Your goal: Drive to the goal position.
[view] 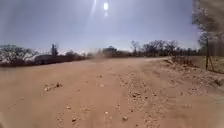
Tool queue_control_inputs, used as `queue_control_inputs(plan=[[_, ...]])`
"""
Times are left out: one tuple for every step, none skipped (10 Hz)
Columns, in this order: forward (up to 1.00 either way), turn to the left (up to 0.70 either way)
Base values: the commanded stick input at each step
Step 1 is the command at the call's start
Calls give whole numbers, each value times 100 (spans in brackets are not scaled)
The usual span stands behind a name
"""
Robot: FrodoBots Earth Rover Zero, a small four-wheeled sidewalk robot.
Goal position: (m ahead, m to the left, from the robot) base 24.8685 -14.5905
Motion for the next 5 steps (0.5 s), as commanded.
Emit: queue_control_inputs(plan=[[100, 0], [100, 0], [100, 0], [100, 0], [100, 0]])
